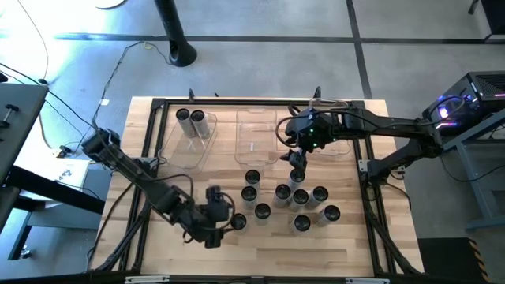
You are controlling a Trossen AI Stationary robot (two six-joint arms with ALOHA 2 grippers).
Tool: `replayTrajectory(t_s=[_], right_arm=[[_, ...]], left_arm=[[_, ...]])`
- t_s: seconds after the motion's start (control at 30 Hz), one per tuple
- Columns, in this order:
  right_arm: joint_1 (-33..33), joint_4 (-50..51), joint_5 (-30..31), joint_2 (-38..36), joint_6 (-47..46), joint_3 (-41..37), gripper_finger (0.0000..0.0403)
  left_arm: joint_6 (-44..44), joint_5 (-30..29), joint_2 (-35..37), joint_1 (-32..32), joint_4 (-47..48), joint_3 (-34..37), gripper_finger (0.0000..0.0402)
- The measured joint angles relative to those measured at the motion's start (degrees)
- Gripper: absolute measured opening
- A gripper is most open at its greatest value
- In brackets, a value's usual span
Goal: Sort soda cans
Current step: Put the white-yellow soda can into the top left transparent bin
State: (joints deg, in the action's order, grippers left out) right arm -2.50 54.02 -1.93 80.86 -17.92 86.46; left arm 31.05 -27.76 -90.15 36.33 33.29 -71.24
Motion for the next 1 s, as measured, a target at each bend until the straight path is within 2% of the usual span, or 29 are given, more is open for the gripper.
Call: replayTrajectory(t_s=[0.17, 0.37, 0.53, 0.8, 1.0], right_arm=[[0.0, 0.2, 0.0, 0.0, -0.5, 0.0, 0.0291], [-0.1, 0.2, 0.8, 0.0, -1.7, 0.0, 0.0291], [-0.1, 0.2, 1.7, 0.0, -2.7, 0.0, 0.0291], [-0.1, 0.2, 2.6, 0.0, -4.1, 0.0, 0.0291], [-0.1, 0.3, 2.9, 0.0, -3.6, 0.0, 0.0291]], left_arm=[[5.9, 0.2, -0.4, -0.2, 2.4, 0.2, 0.0323], [4.8, 0.4, 0.0, 1.1, -3.6, 0.1, 0.0323], [2.5, -0.8, -1.5, 1.1, -4.5, 0.1, 0.0323], [1.4, 3.3, -3.7, -0.8, -10.7, 0.1, 0.0323], [1.2, 4.3, -4.5, -1.3, -9.3, 0.1, 0.0323]])
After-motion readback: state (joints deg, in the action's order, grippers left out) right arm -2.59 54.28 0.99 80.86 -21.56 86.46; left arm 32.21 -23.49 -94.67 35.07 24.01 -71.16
